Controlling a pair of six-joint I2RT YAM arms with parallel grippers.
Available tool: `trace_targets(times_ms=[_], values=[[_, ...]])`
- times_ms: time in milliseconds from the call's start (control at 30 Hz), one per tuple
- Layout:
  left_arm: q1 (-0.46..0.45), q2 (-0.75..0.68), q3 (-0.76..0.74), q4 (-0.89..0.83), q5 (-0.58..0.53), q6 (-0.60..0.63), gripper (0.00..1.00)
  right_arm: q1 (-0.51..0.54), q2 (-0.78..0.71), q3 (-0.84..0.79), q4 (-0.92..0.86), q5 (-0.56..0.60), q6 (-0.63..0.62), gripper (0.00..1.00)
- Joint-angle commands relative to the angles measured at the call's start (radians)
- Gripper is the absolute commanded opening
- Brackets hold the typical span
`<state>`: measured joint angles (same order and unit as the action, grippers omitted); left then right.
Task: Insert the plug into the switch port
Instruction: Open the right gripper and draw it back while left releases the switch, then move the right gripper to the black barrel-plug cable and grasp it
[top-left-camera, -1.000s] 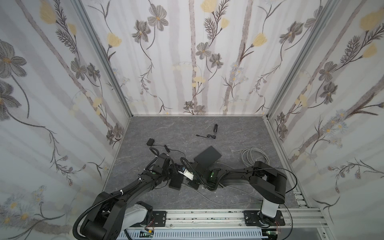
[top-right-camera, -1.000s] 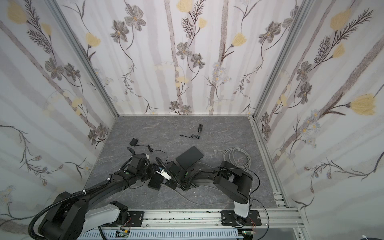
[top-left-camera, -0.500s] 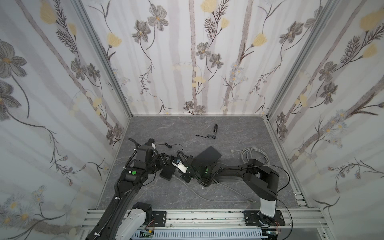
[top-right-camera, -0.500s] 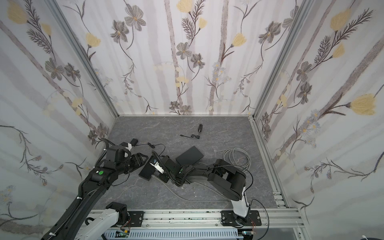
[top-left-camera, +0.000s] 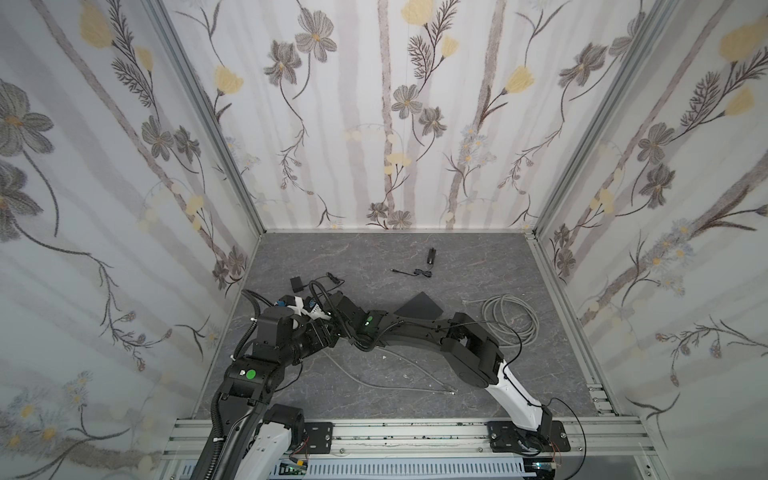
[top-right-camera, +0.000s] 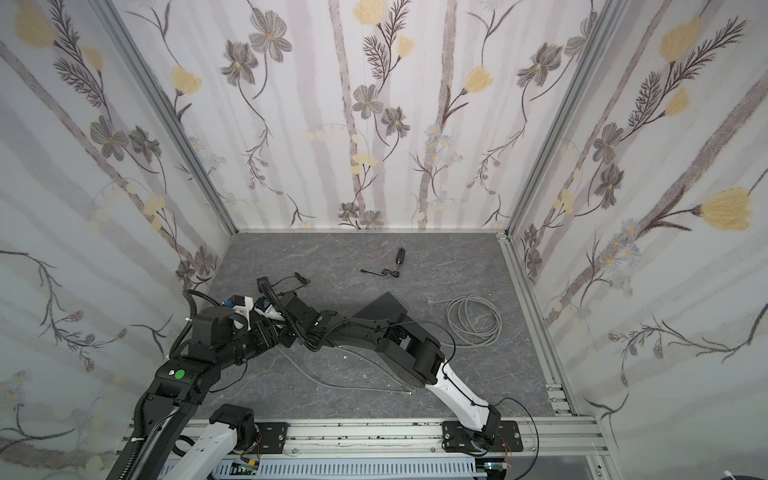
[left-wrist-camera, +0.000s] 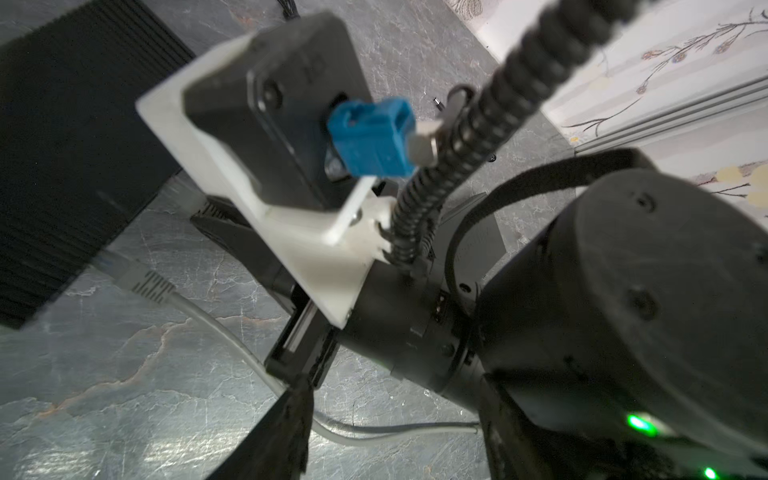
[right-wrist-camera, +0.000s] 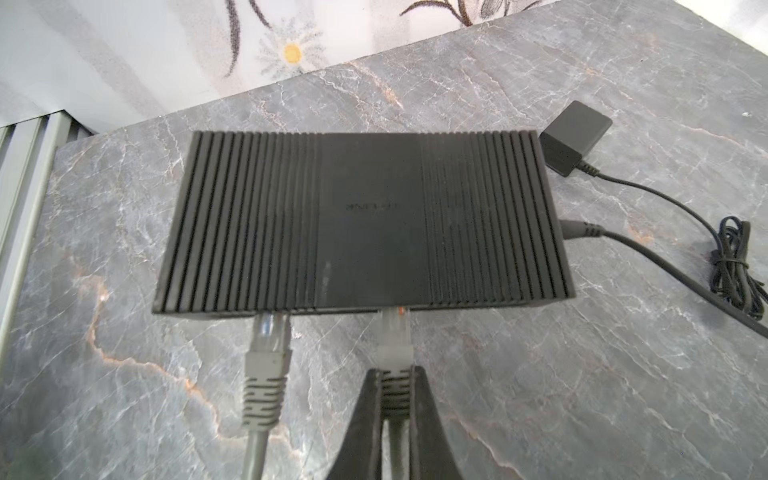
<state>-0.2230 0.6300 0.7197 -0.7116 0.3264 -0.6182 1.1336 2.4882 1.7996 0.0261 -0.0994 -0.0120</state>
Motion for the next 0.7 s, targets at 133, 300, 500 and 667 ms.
trace_targets(times_ms=[133, 300, 500, 667], values=[[-0.002, 0.001, -0.002, 0.054, 0.067, 0.005, 0.64, 0.008, -0.049, -0.062, 0.015, -0.011, 0.005, 0.33], [-0.001, 0.0, -0.005, 0.054, 0.067, 0.002, 0.64, -0.006, -0.178, -0.203, 0.08, 0.008, 0.011, 0.37], [-0.002, 0.001, -0.022, 0.077, 0.071, -0.002, 0.64, -0.095, -0.429, -0.519, 0.193, 0.058, 0.092, 0.36], [-0.002, 0.099, -0.025, 0.164, 0.152, 0.014, 0.64, -0.287, -0.574, -0.651, 0.138, 0.067, 0.286, 0.34]])
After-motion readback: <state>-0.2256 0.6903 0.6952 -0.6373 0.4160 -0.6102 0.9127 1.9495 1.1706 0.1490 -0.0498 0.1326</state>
